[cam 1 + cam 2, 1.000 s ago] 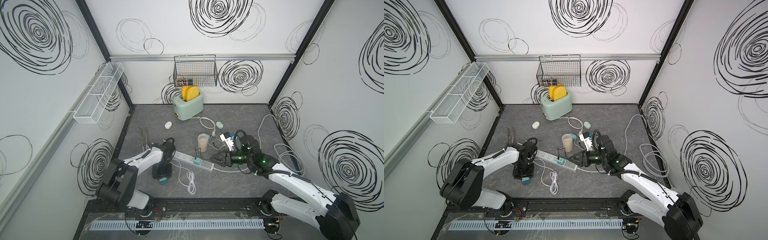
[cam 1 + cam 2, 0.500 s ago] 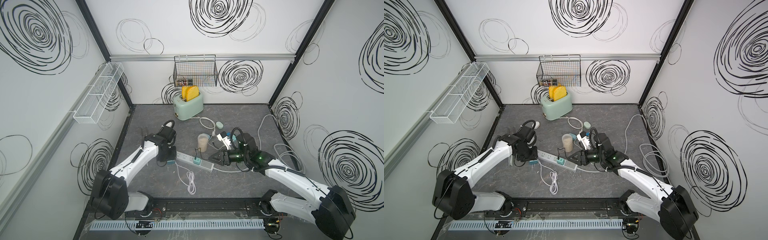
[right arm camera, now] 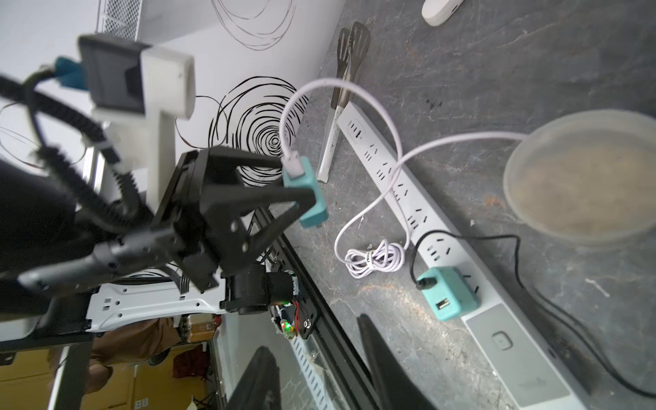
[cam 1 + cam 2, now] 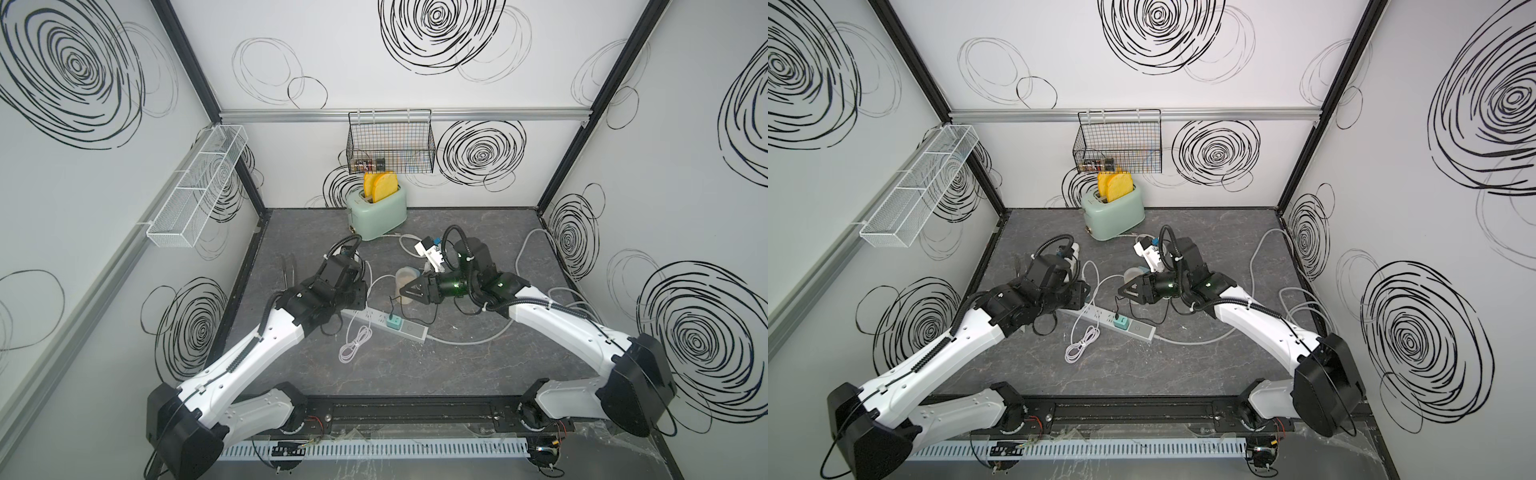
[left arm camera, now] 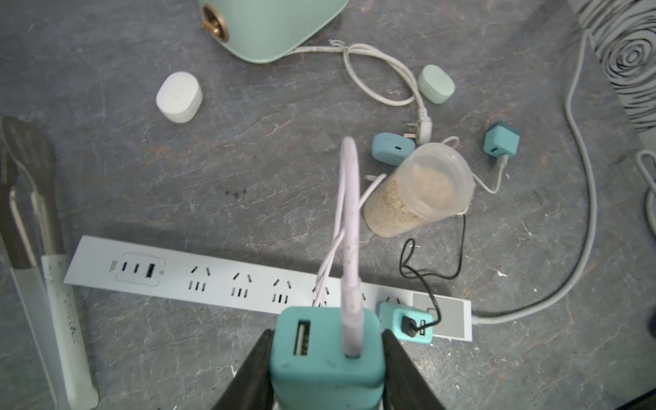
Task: Charge the bluetooth headset
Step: Pick up the plug from the center of the board.
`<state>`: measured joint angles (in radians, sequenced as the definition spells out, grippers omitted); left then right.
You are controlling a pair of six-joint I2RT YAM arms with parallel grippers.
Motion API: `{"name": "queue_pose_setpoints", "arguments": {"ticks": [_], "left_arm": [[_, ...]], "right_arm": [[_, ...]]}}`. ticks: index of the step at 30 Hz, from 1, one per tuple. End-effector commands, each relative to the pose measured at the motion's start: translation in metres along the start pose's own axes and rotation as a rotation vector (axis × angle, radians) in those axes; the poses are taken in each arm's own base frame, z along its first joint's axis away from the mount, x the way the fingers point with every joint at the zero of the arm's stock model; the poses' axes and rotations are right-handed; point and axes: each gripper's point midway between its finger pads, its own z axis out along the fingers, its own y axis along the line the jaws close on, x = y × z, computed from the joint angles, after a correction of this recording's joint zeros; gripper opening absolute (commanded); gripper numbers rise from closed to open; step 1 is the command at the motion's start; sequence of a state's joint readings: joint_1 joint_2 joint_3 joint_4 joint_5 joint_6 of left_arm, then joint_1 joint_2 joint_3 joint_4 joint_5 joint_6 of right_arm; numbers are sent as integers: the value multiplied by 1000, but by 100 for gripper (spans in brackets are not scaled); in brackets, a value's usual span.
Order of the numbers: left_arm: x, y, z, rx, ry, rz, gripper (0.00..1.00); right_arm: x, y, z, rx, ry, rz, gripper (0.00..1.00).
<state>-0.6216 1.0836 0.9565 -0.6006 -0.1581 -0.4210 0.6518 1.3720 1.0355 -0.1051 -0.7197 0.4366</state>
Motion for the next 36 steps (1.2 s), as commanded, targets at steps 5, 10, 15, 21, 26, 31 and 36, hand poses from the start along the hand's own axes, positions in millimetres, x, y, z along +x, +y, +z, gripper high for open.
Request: {"name": "queue_pose_setpoints", "arguments": {"ticks": [5,10,15,21,26,31,36], "left_arm": [[-18,-21,-8,63,-171,129,23],[-15,-22,-5,76,-187,148,23],[-17,-26,-9,103,-237,142,23],[-19,-33,-16,143,-292,141,23],[-18,-37,-21,169,-322,141,23],[-16,-39,-13,167,-312,146,23],[-16,-44,-8,166,-293,155,23]], "right_arm": [[-19,-1,18,4,22,-10,44],[-18,1,31,-10,55,24,48],[-11,4,40,-8,66,40,48],[-9,-1,46,19,56,94,49],[-9,-3,50,30,51,116,49],[-10,-3,52,34,45,120,49],[-11,-1,54,26,48,115,50]]}}
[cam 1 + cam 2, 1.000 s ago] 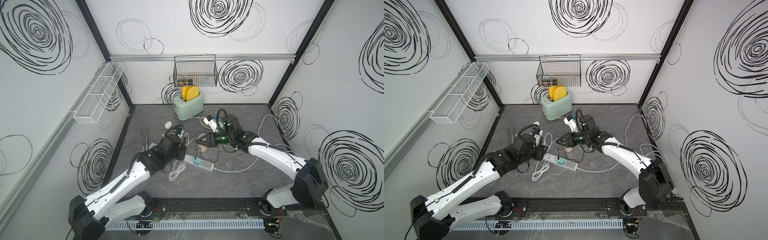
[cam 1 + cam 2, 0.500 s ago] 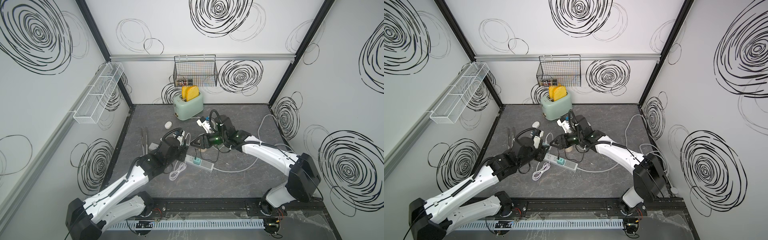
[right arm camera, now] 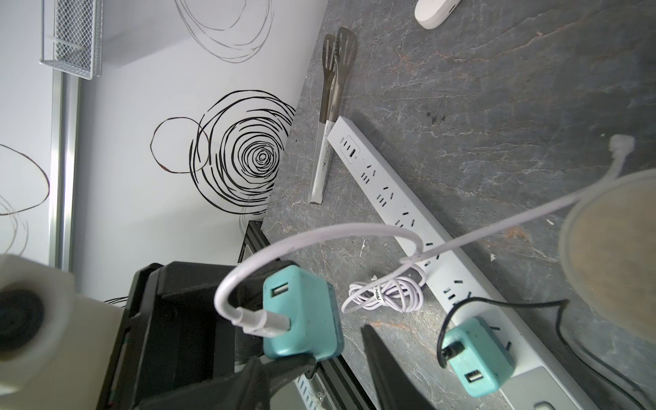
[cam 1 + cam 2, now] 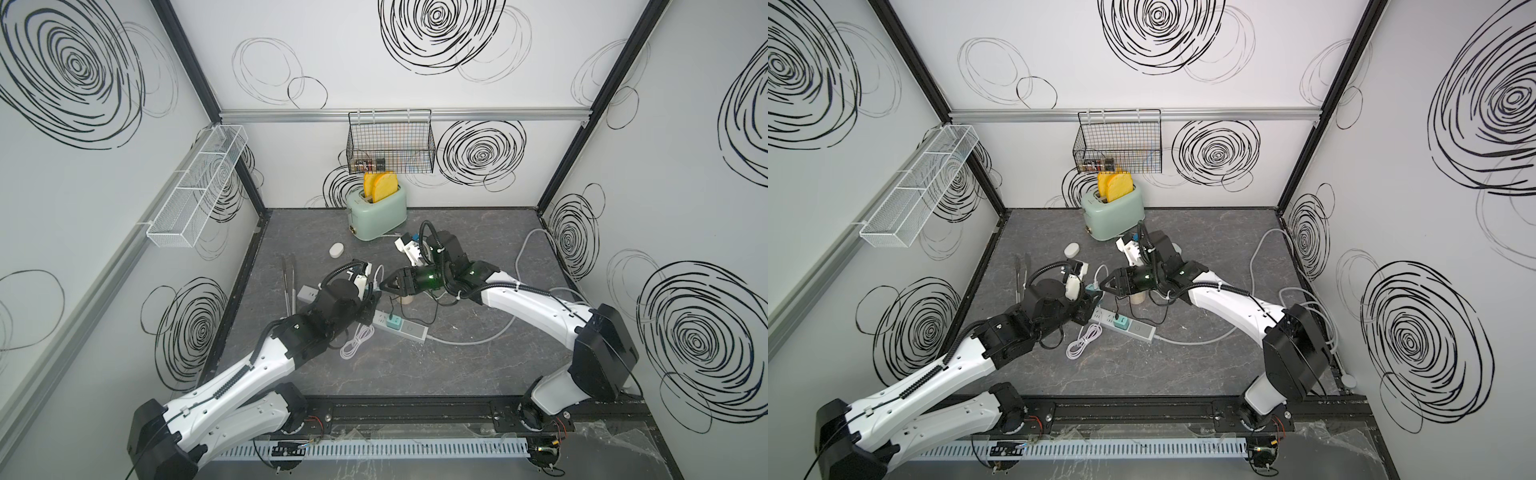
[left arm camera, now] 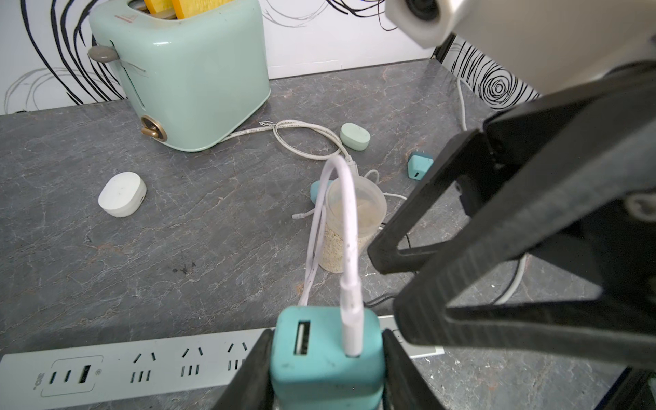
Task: Charge the bluetooth headset
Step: Pick up the plug from the center of the board.
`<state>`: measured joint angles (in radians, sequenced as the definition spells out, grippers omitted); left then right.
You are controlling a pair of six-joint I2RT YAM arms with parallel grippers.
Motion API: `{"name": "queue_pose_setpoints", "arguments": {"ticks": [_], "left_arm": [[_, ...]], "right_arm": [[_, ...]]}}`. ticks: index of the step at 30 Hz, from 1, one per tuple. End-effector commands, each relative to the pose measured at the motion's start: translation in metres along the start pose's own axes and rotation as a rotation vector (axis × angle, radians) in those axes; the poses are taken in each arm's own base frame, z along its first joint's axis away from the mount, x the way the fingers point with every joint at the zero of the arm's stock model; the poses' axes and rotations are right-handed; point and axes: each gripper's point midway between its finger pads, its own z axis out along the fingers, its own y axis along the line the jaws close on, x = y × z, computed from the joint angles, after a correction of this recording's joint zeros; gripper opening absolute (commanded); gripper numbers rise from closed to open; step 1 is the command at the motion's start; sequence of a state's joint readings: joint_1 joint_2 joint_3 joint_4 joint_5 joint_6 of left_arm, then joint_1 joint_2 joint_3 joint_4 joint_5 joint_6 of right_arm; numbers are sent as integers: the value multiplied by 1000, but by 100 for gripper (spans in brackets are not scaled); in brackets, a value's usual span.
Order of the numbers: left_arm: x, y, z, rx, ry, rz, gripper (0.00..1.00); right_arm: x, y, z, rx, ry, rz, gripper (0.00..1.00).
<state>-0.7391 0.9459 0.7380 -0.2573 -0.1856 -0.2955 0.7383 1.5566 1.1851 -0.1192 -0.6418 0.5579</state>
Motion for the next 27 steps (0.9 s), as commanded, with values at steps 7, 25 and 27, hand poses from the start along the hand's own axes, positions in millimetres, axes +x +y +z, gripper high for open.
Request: {"name": "queue_pose_setpoints", "arguments": {"ticks": [7,25,27], "left_arm": [[-19,-13,2,29,-71,13,23],[-21,-32,3,63,-123,635,15],[-22,-29,5,46,-120,621,15]], "right_arm": [[2,4,7,-10,16,-12,48],[22,-7,24,-20,113,-37,28],[22,-8,25,-19,111,-38,22]]}}
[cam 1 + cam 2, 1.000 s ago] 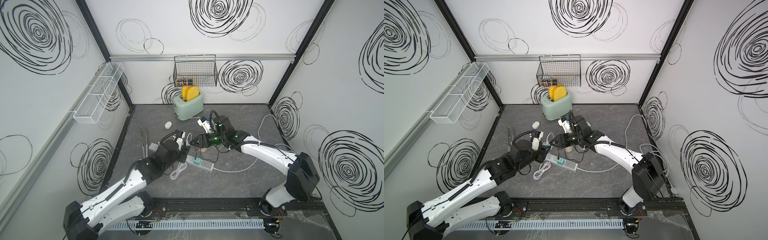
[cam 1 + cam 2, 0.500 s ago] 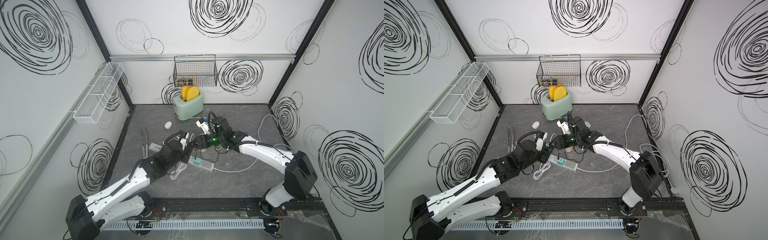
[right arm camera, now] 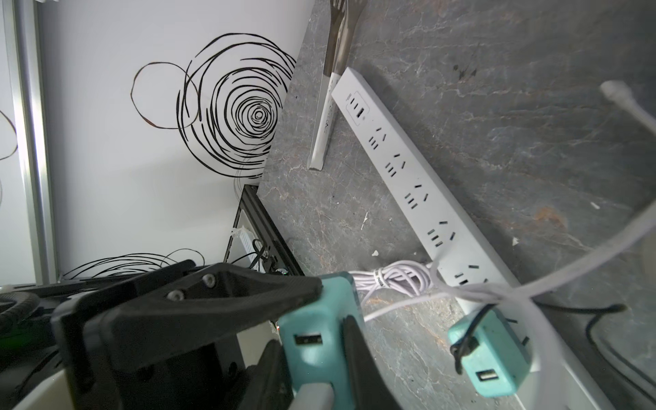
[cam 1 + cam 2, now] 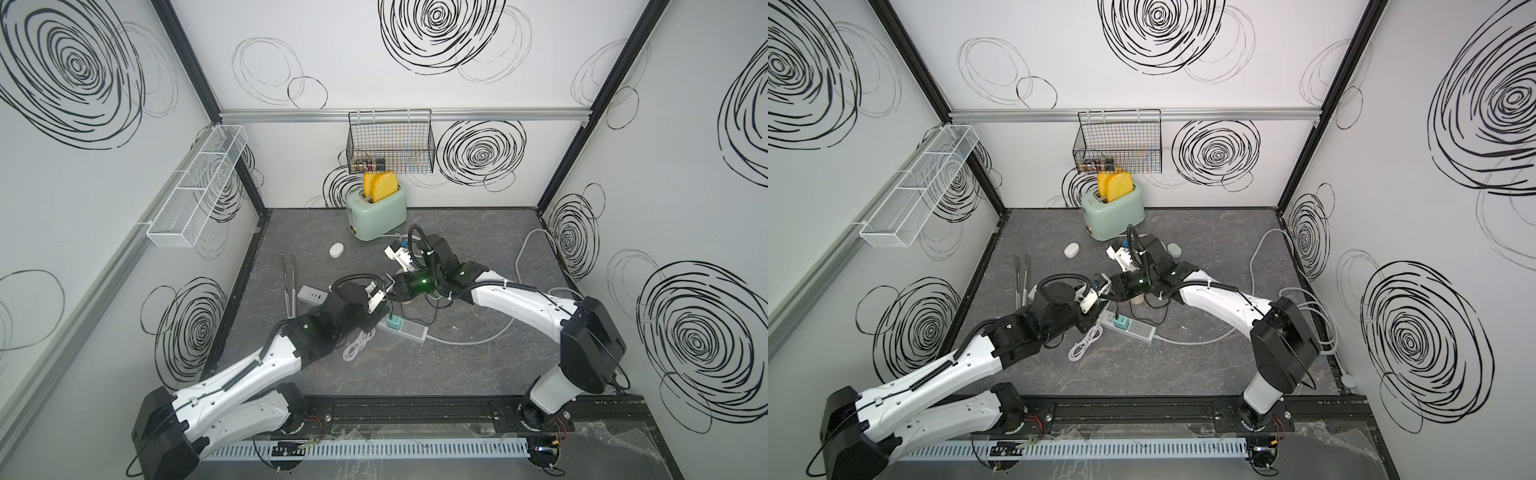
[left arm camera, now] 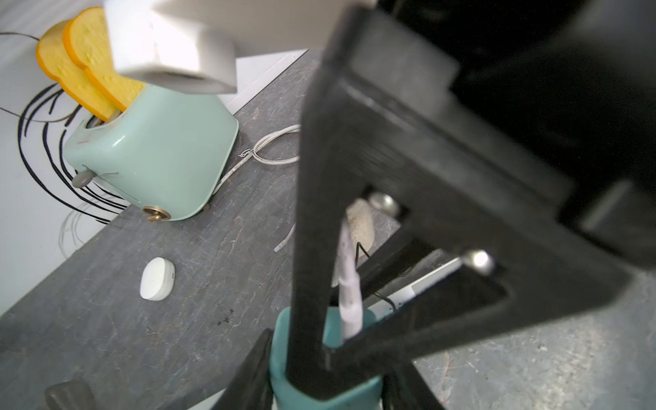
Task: Charge the bluetooth headset
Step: Pick up the plug from the center of the board.
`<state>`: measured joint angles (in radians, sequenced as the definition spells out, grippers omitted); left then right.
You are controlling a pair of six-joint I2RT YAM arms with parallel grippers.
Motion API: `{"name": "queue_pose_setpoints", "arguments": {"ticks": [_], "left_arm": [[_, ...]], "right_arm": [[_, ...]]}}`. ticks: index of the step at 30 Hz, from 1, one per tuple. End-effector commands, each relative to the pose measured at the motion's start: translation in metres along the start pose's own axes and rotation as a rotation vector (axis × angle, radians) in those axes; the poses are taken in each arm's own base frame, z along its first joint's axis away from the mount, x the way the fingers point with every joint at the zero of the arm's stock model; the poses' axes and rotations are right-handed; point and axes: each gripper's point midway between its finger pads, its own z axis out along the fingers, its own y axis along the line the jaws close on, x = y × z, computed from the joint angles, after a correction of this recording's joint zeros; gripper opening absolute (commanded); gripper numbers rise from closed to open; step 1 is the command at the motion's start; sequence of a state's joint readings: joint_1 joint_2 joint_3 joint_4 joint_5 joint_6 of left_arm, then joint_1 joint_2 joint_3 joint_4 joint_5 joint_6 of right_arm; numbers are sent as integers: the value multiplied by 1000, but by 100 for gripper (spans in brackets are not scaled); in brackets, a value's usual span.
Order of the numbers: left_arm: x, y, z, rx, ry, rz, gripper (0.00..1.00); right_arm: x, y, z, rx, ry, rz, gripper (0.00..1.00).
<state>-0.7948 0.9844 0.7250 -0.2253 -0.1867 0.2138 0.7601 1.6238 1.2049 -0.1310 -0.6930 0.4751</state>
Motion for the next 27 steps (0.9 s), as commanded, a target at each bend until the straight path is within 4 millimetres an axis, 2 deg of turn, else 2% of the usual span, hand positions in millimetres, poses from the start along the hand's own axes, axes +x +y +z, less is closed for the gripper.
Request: {"name": "queue_pose_setpoints", "arguments": {"ticks": [1,5,7,8,10,11,18,25,27], "left_arm": [[-34,9,-4,-45,-121,73,15],[-34,17,-5,-65,-114,20,16],[-35,23,-6,-70,-120,-12,17],[-36,25,-7,-70,-127,-24,17],[-37,27,-7,-65,-131,-34,17],[-37,28,-8,-66,-133,-36,16],[-30,31,-6,-73,-111,-33,16],[-26,30,-4,-69,-97,-26,16],[-24,28,-4,-61,-99,-21,16]], "right_arm": [[4,-5,6,14,26,18,18],[-4,-5,3,28,-4,2,5],[-7,-4,3,24,-6,1,5],[-7,-3,3,18,-2,-1,10],[-8,-4,3,22,4,-1,27],[-8,-5,3,29,5,-2,30],[-10,-8,-5,56,-13,0,32],[-15,-10,-21,120,-36,-28,44],[-17,-10,-26,123,-49,-30,43]]}}
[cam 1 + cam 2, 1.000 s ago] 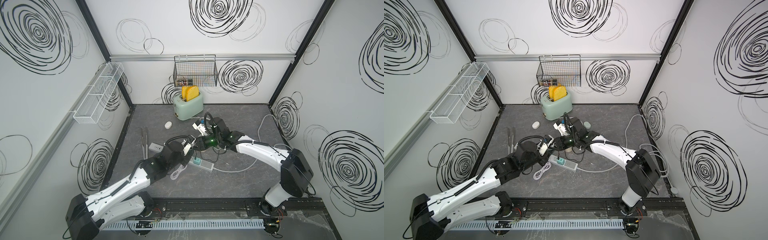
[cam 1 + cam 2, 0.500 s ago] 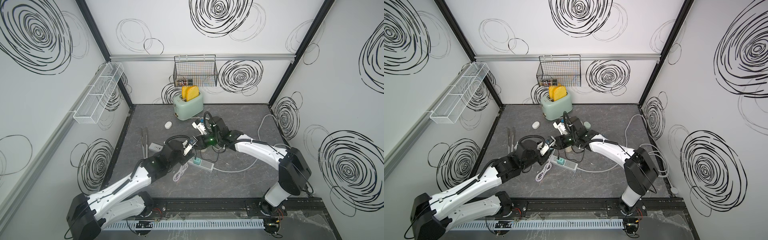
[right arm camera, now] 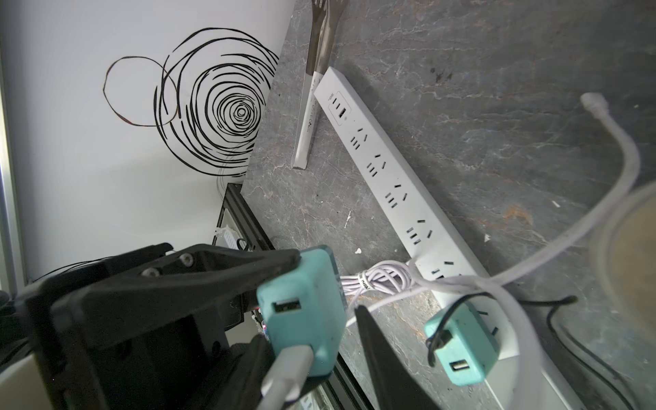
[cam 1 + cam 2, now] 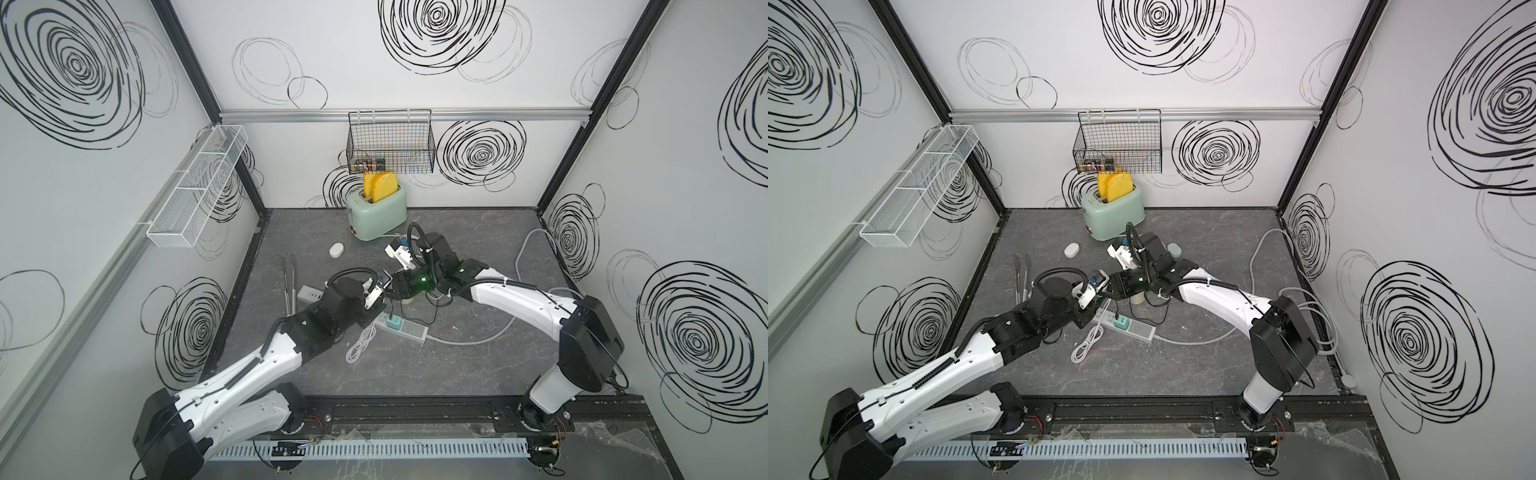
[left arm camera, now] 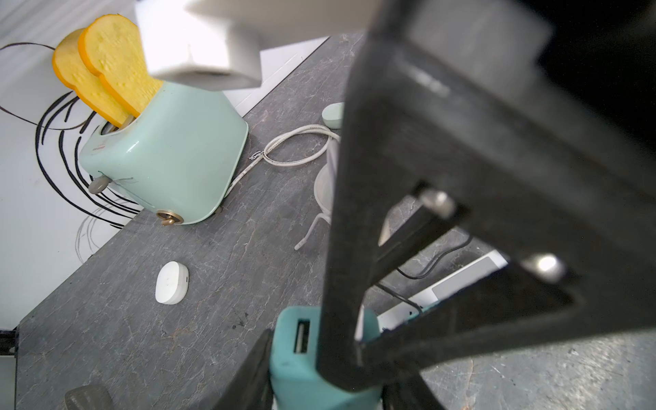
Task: Charge the bluetooth headset
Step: Pick up the plug from the center of the board.
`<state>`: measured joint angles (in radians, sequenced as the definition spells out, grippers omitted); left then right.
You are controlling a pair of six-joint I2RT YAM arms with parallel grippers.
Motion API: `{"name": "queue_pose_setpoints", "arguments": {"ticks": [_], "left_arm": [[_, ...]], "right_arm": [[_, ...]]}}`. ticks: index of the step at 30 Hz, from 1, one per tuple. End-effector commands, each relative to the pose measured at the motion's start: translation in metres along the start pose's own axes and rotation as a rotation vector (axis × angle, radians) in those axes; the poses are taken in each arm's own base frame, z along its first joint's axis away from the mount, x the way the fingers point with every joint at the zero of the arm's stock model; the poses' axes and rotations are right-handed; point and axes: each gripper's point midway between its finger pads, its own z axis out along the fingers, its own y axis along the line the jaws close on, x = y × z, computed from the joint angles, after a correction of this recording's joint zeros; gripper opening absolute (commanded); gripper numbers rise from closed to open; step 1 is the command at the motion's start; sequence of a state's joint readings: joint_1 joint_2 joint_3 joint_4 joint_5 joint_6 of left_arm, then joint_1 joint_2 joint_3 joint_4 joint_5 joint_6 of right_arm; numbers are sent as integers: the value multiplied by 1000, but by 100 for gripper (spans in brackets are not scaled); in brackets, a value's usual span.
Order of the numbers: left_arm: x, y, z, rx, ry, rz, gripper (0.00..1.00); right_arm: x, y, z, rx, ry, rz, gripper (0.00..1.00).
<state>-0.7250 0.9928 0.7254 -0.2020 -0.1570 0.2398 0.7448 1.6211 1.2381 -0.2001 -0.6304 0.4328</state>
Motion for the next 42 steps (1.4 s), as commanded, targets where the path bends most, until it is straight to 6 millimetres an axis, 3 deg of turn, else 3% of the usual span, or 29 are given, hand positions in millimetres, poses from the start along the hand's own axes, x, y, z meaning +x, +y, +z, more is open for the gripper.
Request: {"name": "queue_pose_setpoints", "arguments": {"ticks": [1,10,13,16,23,30,33,37,40,42], "left_arm": [[-25,9,-8,-25,-99,-5,16],[-28,-2,-10,-2,-125,46,17],[-30,-1,-11,-7,-129,48,17],[-32,0,-12,-11,-138,48,17],[-35,0,-15,-14,-155,39,17],[-38,5,-19,-35,-168,26,19],[-37,5,-19,-34,-165,17,23],[-37,7,-20,-31,-165,-6,27],[-37,9,-20,-36,-161,-26,40],[-37,11,-22,-43,-164,-39,54]], "right_arm": [[-10,1,-20,43,-39,-19,43],[-13,8,-14,3,-41,2,40],[-7,7,-4,7,-17,5,40],[1,3,4,26,12,7,32],[10,-2,11,63,32,-4,32],[18,-1,22,73,75,-24,8],[14,-3,21,82,66,-34,0],[4,-1,18,70,45,-38,0],[-10,3,12,61,16,-47,0],[-19,5,7,54,-4,-51,0]]}}
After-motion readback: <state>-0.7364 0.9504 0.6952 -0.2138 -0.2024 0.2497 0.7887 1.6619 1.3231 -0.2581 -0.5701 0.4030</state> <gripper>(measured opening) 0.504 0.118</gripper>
